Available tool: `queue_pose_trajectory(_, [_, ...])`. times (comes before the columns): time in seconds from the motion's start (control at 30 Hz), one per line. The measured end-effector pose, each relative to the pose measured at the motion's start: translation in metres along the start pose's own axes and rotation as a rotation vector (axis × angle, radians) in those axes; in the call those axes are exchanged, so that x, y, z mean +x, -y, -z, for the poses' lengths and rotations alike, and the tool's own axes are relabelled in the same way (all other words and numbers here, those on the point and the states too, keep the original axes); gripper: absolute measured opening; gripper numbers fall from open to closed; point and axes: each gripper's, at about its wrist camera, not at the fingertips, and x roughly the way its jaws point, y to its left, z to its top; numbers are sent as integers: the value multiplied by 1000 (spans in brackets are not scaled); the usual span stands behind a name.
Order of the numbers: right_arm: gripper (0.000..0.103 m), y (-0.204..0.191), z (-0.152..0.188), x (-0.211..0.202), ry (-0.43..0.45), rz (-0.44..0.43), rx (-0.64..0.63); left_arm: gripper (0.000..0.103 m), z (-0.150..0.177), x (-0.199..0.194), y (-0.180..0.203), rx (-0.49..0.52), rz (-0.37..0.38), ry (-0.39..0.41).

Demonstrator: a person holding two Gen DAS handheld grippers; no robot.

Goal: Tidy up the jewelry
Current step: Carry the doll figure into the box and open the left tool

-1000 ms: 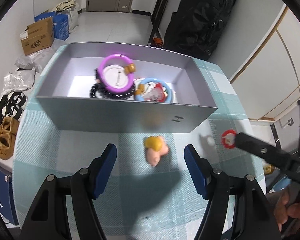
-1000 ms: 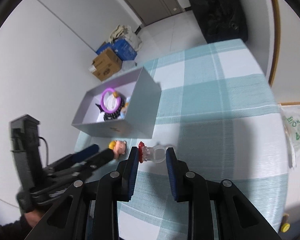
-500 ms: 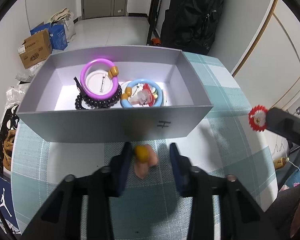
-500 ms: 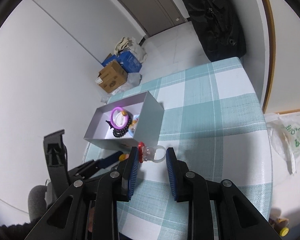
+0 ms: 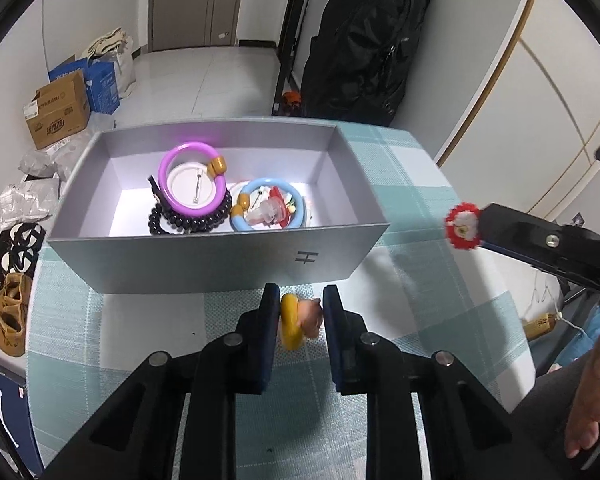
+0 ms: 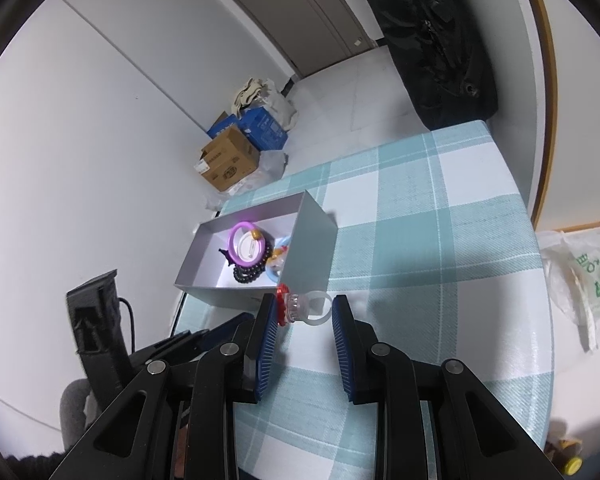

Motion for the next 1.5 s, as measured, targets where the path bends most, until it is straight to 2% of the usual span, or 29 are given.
queue_pose_trajectory(0.37, [27,-11,-5,18,-17,-16,-13,17,-5,-13,-11,-35,24,30])
queue_pose_trajectory(0.77, [27,-28,-17,28,-13,-64,-33,17,-23,-36,-20,-77,55,103])
queue_pose_trajectory(1.03, [27,-43,-29,36,-9,-108,-59,17,-40,-41,-38,-149,62,138])
queue_pose_trajectory(1.5, [27,-47,-60,61,-21,-148,-52,17,-65,-23,-56,-206,46,120])
